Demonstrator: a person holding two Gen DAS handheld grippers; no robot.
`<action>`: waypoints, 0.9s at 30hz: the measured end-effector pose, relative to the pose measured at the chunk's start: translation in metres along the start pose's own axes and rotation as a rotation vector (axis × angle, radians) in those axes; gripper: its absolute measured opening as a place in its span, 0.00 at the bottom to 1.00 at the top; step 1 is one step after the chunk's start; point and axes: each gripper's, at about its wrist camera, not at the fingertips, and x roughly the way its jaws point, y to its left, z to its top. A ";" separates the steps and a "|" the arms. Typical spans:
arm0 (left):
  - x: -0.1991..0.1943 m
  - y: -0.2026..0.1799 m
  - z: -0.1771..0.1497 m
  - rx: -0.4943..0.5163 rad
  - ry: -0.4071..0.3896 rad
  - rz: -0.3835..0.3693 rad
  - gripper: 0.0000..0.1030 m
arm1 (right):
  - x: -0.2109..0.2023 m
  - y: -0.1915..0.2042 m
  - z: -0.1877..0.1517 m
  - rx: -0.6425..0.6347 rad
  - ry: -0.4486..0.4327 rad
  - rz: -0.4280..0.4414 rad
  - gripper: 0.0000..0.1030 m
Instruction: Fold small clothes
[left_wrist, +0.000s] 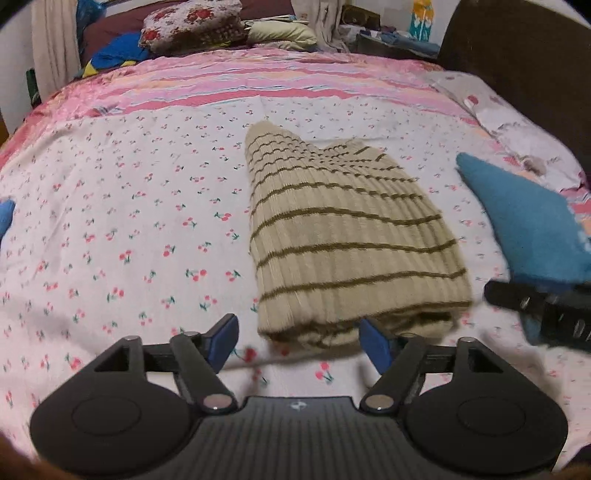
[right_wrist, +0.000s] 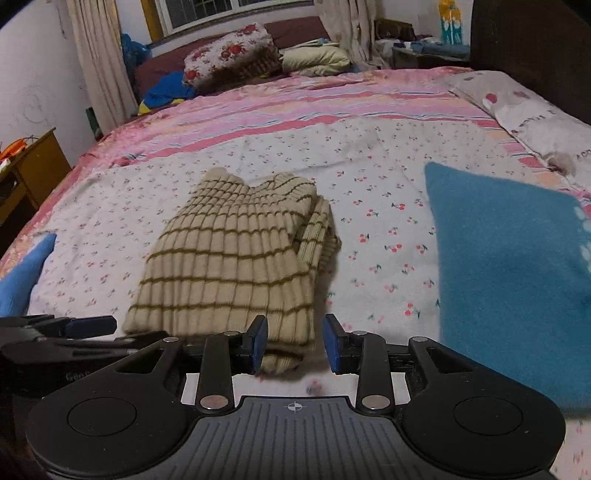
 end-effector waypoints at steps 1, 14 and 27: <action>-0.004 0.000 -0.003 -0.003 -0.004 -0.001 0.80 | -0.002 0.001 -0.004 0.010 0.007 -0.001 0.32; -0.034 -0.010 -0.042 0.033 -0.014 0.039 0.93 | -0.016 0.011 -0.061 0.111 0.077 -0.005 0.33; -0.039 -0.017 -0.066 0.063 0.012 0.054 0.94 | -0.025 0.019 -0.084 0.127 0.106 -0.015 0.37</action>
